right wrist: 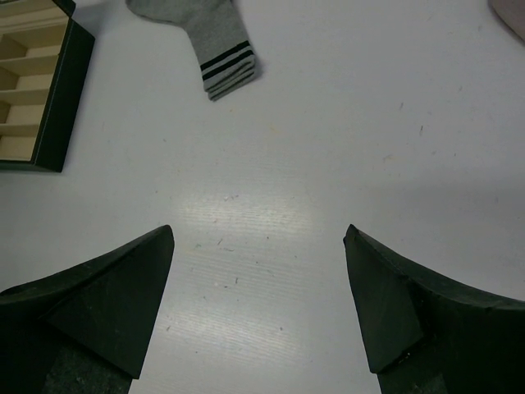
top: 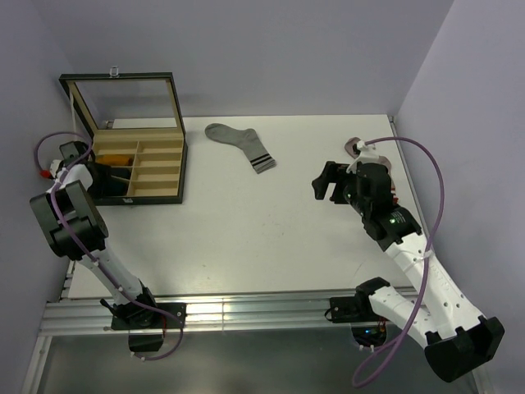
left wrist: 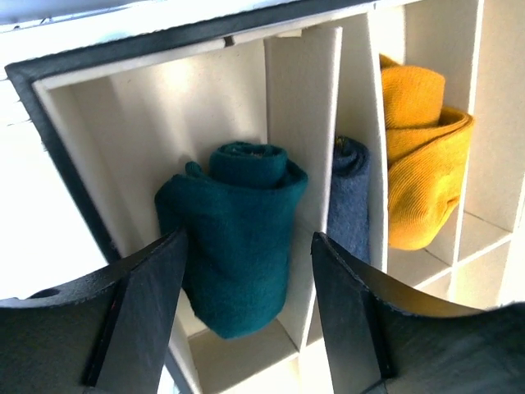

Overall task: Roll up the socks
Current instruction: Place the sock in the storage box.

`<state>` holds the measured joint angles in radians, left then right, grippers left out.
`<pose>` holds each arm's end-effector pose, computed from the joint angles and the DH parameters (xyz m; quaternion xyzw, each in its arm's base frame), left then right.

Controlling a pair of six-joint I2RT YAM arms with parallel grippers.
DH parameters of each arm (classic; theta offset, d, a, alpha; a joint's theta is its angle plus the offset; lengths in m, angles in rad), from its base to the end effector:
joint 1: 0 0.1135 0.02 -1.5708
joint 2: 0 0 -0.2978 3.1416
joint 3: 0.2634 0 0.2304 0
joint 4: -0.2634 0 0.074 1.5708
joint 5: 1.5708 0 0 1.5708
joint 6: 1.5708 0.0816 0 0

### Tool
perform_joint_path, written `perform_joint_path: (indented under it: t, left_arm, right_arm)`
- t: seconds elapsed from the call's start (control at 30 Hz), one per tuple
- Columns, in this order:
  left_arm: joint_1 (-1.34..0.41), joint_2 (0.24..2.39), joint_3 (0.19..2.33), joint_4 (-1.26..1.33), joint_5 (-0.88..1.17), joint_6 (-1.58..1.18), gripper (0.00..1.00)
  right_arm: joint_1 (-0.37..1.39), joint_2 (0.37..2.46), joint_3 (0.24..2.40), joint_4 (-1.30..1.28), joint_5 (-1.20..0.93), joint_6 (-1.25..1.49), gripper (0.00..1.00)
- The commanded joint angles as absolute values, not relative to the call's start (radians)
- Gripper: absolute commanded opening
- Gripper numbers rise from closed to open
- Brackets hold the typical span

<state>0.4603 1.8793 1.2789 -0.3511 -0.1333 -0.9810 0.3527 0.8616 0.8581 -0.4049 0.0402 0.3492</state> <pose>0.3695 0.1953 0.1949 -0.6423 0.7007 -0.0170 0.3101 0.1808 0.0631 0.3369 0.0096 0.8357 0.1729 0.5212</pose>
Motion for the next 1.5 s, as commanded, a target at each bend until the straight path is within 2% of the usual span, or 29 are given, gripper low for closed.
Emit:
perform_joint_path:
  t: [0.0, 0.2, 0.5, 0.97, 1.23, 1.47]
  left_arm:
    - [0.462, 1.852, 1.298, -0.506, -0.133, -0.933, 0.66]
    - [0.462, 1.781, 1.298, -0.528, -0.117, -0.931, 0.62]
    - [0.457, 1.654, 1.223, -0.336, -0.009, -0.959, 0.56]
    - [0.459, 1.762, 1.131, 0.020, -0.009, -0.931, 0.44]
    - [0.460, 1.845, 1.174, -0.167, -0.116, -0.960, 0.44]
    - [0.462, 1.746, 1.077, -0.201, -0.146, -0.973, 0.46]
  right_arm:
    - [0.348, 0.831, 0.859, -0.365, 0.054, 0.330, 0.92]
    - [0.351, 0.821, 0.859, -0.364, 0.057, 0.330, 0.91]
    - [0.354, 0.828, 0.870, -0.379, 0.063, 0.330, 0.90]
    - [0.353, 0.848, 0.867, -0.383, 0.055, 0.327, 0.88]
    - [0.354, 0.868, 0.876, -0.388, 0.060, 0.324, 0.87]
    - [0.354, 0.854, 0.879, -0.393, 0.060, 0.325, 0.87]
